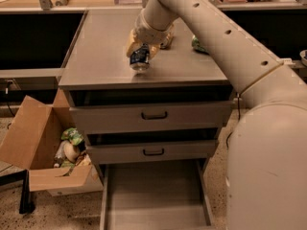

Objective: Pick pepsi can from bottom drawer and place on counter

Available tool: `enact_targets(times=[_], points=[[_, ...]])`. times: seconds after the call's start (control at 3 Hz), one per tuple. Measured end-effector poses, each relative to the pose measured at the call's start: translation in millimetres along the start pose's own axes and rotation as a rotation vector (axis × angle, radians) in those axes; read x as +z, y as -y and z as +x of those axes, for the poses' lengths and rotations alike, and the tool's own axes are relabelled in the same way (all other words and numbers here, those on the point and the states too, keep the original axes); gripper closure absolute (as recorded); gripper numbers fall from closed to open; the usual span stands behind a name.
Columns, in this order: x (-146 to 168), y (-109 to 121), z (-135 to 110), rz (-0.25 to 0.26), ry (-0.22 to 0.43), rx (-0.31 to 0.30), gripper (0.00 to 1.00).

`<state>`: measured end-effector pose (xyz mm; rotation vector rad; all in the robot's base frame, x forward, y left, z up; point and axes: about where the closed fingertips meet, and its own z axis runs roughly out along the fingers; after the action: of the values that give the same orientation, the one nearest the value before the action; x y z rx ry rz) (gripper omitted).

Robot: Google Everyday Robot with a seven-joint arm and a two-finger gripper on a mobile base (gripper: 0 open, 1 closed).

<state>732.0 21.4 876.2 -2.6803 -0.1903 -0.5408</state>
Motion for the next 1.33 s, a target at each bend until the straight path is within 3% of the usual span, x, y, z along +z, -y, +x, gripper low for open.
enact_targets(times=[0.33,1.0,1.33], points=[[11.7,-5.2,12.6,0.001,0.011,0.013,0.82],[37.0,-13.3,21.3,-0.030,0.060,0.023,0.35],[38.8,-13.9,22.0,-0.033,0.064,0.023,0.04]])
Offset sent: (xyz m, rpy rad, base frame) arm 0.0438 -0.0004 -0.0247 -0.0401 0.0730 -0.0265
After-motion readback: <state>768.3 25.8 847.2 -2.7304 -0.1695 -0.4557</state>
